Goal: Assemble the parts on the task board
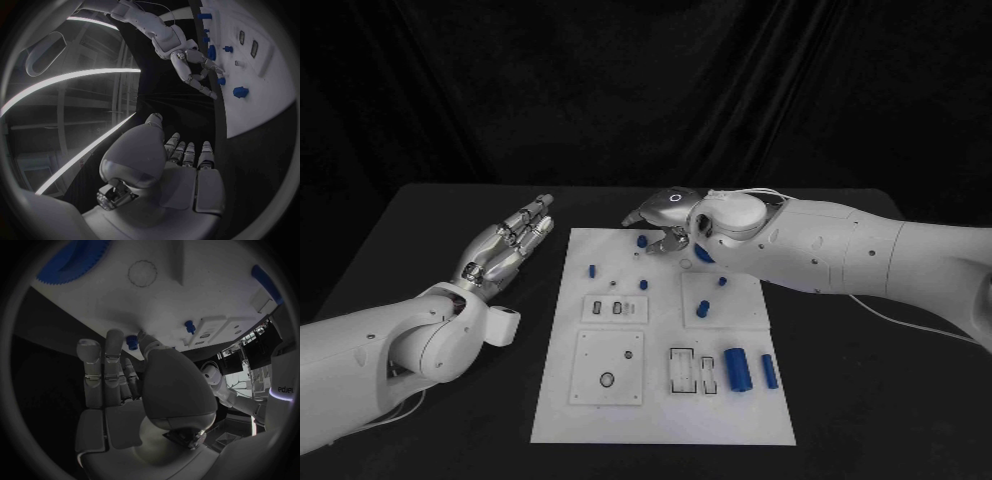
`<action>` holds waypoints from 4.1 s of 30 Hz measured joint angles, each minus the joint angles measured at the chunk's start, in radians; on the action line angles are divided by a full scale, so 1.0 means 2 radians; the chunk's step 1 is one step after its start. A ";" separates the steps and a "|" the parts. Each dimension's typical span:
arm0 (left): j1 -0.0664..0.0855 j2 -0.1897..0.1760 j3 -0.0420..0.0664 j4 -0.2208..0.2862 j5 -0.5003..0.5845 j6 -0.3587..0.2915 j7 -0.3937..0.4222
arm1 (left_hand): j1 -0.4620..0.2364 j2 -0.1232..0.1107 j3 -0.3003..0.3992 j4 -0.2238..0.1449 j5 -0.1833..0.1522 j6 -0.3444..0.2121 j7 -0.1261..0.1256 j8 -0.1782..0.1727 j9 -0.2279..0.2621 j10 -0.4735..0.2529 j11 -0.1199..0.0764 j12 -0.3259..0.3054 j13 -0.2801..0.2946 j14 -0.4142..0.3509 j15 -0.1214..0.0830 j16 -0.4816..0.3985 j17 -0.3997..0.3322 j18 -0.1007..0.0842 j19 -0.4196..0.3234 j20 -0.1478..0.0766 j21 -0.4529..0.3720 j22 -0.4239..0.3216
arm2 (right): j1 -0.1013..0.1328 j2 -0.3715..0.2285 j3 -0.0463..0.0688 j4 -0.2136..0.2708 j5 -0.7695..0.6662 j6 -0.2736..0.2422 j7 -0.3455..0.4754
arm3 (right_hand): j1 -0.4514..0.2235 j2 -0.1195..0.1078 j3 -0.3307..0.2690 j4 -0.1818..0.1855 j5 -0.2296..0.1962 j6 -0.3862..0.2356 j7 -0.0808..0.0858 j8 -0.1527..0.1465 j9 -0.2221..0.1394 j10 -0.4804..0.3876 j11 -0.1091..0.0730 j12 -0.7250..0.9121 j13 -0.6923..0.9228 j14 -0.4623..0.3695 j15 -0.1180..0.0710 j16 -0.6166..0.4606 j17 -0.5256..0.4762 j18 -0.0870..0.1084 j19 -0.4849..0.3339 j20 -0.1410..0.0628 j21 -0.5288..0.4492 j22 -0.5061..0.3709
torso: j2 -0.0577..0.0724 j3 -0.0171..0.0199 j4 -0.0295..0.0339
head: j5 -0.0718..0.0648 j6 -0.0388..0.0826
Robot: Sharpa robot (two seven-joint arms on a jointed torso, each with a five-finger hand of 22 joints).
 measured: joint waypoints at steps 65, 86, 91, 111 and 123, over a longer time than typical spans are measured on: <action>0.000 -0.007 0.000 -0.005 0.000 0.020 0.000 | 0.005 0.005 0.006 0.000 0.005 0.018 0.005 0.004 0.002 0.001 0.009 0.002 0.001 0.000 0.007 0.000 0.000 0.000 0.000 0.004 0.000 0.000 | -0.002 -0.195 -0.001 0.148 0.036 -0.006 -0.075 | -0.072 0.041 -0.076 0.033 0.038 0.153 0.010 0.019 0.034 0.412 -0.053 0.756 0.628 0.068 -0.027 0.324 0.376 -0.023 0.064 -0.026 0.123 0.180 | -0.002 -0.0013 -0.0117 | 0.017 0.005; 0.000 -0.005 0.000 -0.008 0.000 0.024 0.000 | 0.007 0.003 0.007 -0.001 0.005 0.020 0.007 0.004 0.002 0.001 0.009 0.002 0.001 0.000 0.007 0.000 0.000 0.000 -0.001 0.005 0.000 0.000 | -0.007 -0.180 0.000 0.133 0.036 -0.044 -0.075 | -0.081 0.042 -0.080 0.039 0.091 0.124 0.015 0.008 0.054 0.412 -0.053 0.755 0.628 0.068 -0.027 0.324 0.376 -0.023 0.074 -0.023 0.122 0.180 | -0.003 -0.0016 -0.0117 | 0.016 0.004; 0.000 -0.005 0.000 -0.008 0.000 0.025 0.000 | 0.007 0.003 0.007 -0.001 0.005 0.020 0.007 0.004 0.002 0.001 0.009 0.002 0.001 0.000 0.007 0.000 0.000 0.000 -0.002 0.005 0.000 0.000 | -0.011 -0.175 -0.001 0.127 0.036 -0.038 -0.075 | -0.079 0.039 -0.080 0.036 0.093 0.122 0.017 0.008 0.055 0.412 -0.053 0.755 0.628 0.068 -0.027 0.324 0.376 -0.023 0.074 -0.023 0.124 0.180 | -0.003 -0.0016 -0.0116 | 0.016 0.003; 0.000 -0.004 0.000 -0.010 0.000 0.028 0.000 | 0.007 0.003 0.007 -0.001 0.005 0.020 0.007 0.004 0.002 0.001 0.009 0.002 0.001 0.000 0.007 0.000 0.000 0.000 -0.002 0.005 0.000 0.000 | -0.018 -0.160 0.001 0.112 0.036 -0.025 -0.071 | -0.068 0.044 -0.071 0.027 0.115 0.133 0.017 0.016 0.072 0.412 -0.053 0.755 0.628 0.068 -0.027 0.328 0.376 -0.023 0.079 -0.023 0.128 0.180 | -0.003 -0.0014 -0.0116 | 0.017 0.000; 0.000 -0.004 0.000 -0.011 0.000 0.030 0.000 | 0.007 0.003 0.007 -0.001 0.005 0.020 0.007 0.004 0.002 0.001 0.009 0.002 0.001 0.000 0.007 0.000 0.000 0.000 0.000 0.007 0.000 0.000 | -0.018 -0.158 0.001 0.111 0.037 -0.035 -0.060 | -0.051 0.047 -0.066 -0.001 0.170 0.141 0.013 0.040 0.077 0.411 -0.059 0.755 0.628 0.067 -0.032 0.328 0.376 -0.023 0.087 -0.031 0.128 0.180 | -0.003 -0.0014 -0.0119 | 0.017 -0.001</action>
